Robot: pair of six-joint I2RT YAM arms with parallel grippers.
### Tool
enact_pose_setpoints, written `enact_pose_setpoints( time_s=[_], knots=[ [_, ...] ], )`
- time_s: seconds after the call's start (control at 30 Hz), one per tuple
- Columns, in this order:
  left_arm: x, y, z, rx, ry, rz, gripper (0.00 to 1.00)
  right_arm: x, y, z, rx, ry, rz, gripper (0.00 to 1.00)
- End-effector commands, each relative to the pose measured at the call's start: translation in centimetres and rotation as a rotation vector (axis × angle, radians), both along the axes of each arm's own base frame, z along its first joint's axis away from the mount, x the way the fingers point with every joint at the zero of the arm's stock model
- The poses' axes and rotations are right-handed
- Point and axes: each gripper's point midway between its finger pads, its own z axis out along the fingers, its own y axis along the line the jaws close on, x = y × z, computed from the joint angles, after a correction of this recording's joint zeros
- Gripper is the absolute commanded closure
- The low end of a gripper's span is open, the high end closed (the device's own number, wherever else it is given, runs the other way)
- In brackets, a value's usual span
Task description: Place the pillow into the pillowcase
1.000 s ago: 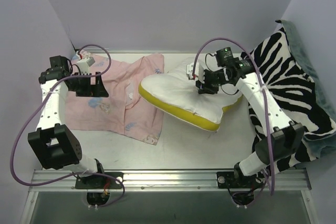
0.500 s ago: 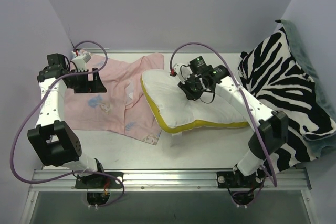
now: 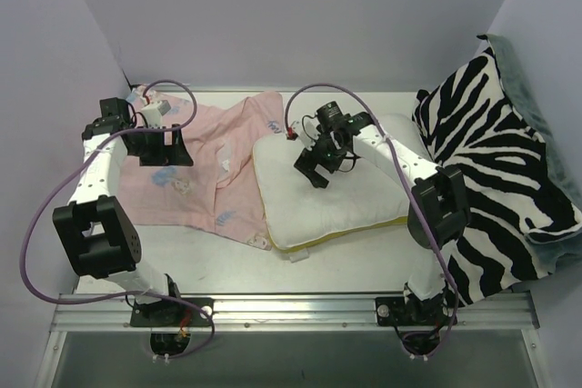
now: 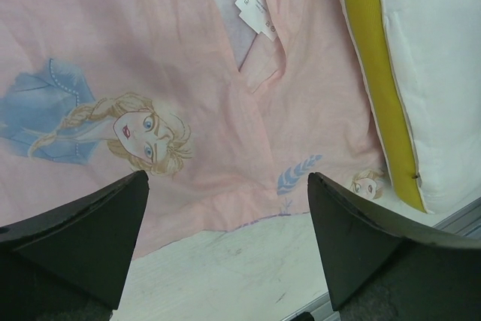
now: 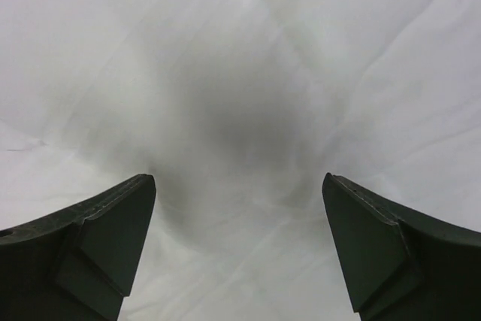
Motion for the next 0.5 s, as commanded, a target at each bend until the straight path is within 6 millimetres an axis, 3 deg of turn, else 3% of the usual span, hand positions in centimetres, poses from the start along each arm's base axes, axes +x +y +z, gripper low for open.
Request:
enact_pose_setpoints(
  time_s=[0.0, 0.13, 0.2, 0.3, 0.47],
  knots=[
    [0.9, -0.7, 0.4, -0.006, -0.061, -0.053, 0.04, 1.4, 0.6, 4.0, 0.067, -0.104, 0.142, 0.00],
    [1.1, -1.4, -0.5, 0.019, -0.045, -0.084, 0.03, 0.3, 1.5, 2.8, 0.069, -0.131, 0.419, 0.00],
    [1.9, -1.3, -0.9, 0.035, -0.029, -0.069, 0.02, -0.3, 2.3, 0.8, 0.045, -0.107, 0.500, 0.00],
    [3.2, -1.3, -1.4, 0.077, -0.021, -0.038, 0.03, -0.2, 3.3, -2.1, 0.025, -0.037, 0.519, 0.00],
    [5.5, -2.0, -2.9, 0.194, -0.024, -0.015, 0.03, -1.0, 2.8, -6.8, -0.037, 0.079, 0.516, 0.02]
  ],
)
